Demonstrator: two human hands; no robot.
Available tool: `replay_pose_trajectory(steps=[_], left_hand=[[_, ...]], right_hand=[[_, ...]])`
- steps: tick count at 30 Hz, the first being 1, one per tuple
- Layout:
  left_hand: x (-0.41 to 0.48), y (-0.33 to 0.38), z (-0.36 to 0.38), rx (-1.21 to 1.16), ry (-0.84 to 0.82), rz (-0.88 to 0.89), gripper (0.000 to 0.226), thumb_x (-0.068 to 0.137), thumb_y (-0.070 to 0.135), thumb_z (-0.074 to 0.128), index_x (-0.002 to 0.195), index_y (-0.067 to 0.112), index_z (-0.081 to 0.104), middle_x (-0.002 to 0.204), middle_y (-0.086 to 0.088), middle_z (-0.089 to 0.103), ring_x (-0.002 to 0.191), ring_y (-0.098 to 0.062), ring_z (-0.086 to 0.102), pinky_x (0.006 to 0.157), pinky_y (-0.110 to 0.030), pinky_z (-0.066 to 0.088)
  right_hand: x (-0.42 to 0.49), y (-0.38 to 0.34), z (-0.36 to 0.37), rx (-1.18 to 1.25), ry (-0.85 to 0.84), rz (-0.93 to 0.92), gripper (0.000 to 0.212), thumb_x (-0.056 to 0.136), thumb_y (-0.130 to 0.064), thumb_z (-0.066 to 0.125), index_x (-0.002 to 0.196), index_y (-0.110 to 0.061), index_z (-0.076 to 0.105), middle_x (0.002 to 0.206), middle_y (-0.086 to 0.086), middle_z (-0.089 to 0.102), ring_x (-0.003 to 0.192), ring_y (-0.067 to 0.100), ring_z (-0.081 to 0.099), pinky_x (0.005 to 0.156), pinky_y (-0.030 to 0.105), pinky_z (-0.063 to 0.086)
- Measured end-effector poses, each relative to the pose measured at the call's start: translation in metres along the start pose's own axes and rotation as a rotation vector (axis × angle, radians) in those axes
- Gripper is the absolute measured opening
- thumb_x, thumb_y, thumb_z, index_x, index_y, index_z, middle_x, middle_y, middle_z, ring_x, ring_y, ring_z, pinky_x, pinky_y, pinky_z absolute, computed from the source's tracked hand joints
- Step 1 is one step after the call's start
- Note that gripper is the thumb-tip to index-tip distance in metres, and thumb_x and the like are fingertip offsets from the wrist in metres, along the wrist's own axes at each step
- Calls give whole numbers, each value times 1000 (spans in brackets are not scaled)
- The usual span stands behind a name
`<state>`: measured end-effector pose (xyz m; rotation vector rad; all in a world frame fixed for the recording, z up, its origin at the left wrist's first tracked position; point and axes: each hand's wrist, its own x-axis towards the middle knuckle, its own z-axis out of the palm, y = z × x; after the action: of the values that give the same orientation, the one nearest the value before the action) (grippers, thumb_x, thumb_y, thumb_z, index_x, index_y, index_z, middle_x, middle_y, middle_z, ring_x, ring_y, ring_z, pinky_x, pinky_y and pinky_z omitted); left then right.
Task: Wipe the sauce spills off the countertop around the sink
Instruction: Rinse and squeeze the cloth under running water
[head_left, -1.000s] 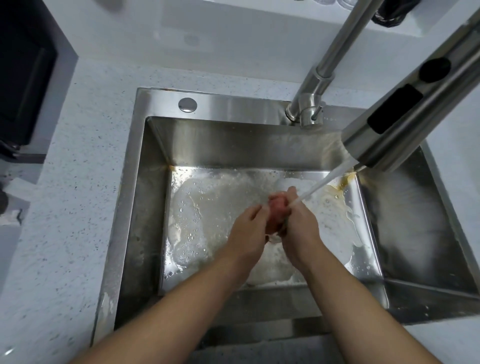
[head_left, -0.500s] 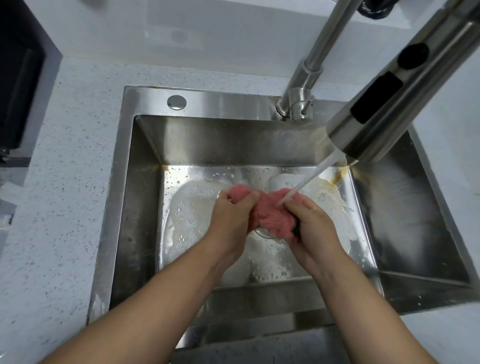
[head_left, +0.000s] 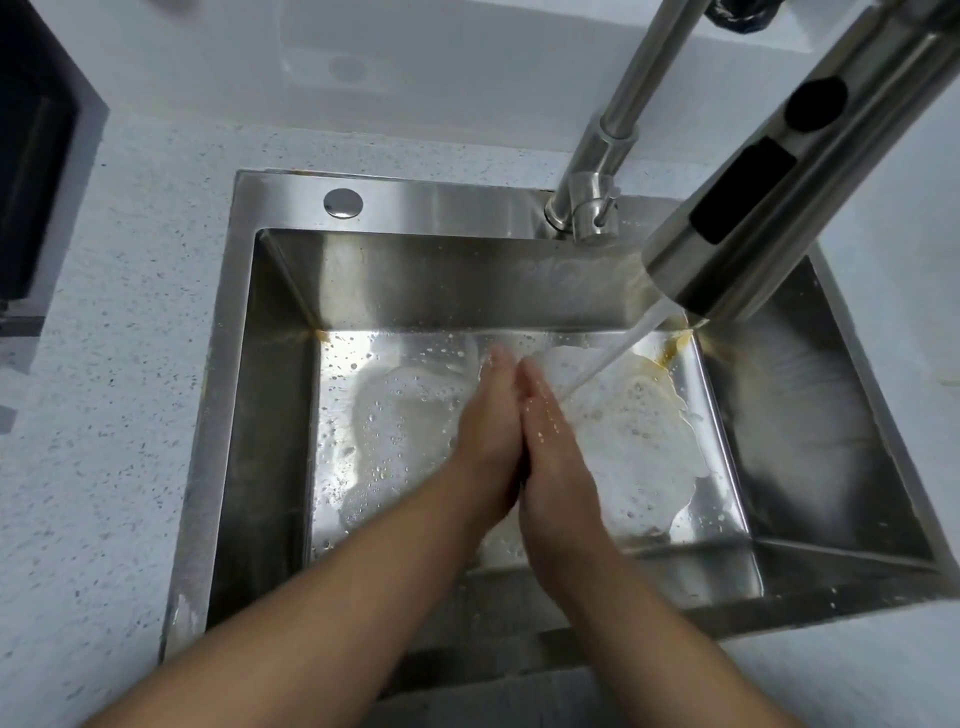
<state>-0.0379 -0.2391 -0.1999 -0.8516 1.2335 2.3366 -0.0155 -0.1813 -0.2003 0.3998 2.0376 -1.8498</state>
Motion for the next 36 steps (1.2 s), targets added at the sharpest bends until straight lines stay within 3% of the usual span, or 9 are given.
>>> replay_pose_trajectory(steps=[4,8,13,17,20,22,26,32,36], left_hand=[[-13,-16,14,51,-93,31,51,103,53,45,133,17,64,144,-15,56,137,-20,50,120,-42,34],[-1,-8,3,56,-6,57,49,103,53,44,113,15,73,120,-5,73,113,-10,67,101,-29,51],[-20,-19,1,205,-118,75,46,107,49,26,120,28,65,115,15,67,119,7,55,101,-9,40],[4,-1,-14,479,-69,210,73,91,76,26,132,23,56,140,-6,59,140,-25,46,120,-54,28],[10,24,-17,466,-69,272,35,102,46,46,118,17,59,117,-12,67,104,-20,65,91,-36,54],[12,44,-13,501,-86,330,21,105,24,47,107,14,65,103,-8,68,87,-12,62,78,-25,52],[22,74,5,601,-201,389,24,104,17,47,104,12,71,100,-2,70,93,-9,63,88,-27,48],[34,112,32,689,-337,449,40,101,14,44,137,11,61,131,0,65,121,-11,59,107,-28,43],[42,121,39,700,-326,436,38,101,4,44,133,11,63,126,-2,66,118,-12,60,100,-24,44]], right_hand=[[22,-15,-17,101,188,66,22,107,-35,50,102,-34,71,84,-11,75,78,-8,67,68,10,53],[5,1,-3,178,39,70,34,107,-47,44,133,-38,63,125,-25,66,120,-9,57,105,21,43],[21,-3,-14,172,127,84,23,107,-24,51,102,-28,73,100,-16,78,97,3,73,86,23,58],[18,0,-9,165,83,46,23,106,-19,55,119,-16,74,112,6,78,107,20,74,96,40,58],[18,-9,-9,258,72,63,26,107,-12,50,108,0,73,89,15,71,74,21,69,63,28,57],[17,-16,-10,253,93,69,30,106,-13,49,85,-6,69,67,9,56,57,15,50,49,24,43],[13,-27,-10,212,134,202,33,106,-16,46,76,-15,59,56,1,46,45,11,39,42,24,31],[1,-35,-8,252,226,343,44,108,-31,44,66,-17,51,55,0,41,43,10,28,40,22,17],[-7,-35,-13,318,207,421,31,107,-32,50,82,-13,57,60,4,44,44,12,41,36,21,30]])
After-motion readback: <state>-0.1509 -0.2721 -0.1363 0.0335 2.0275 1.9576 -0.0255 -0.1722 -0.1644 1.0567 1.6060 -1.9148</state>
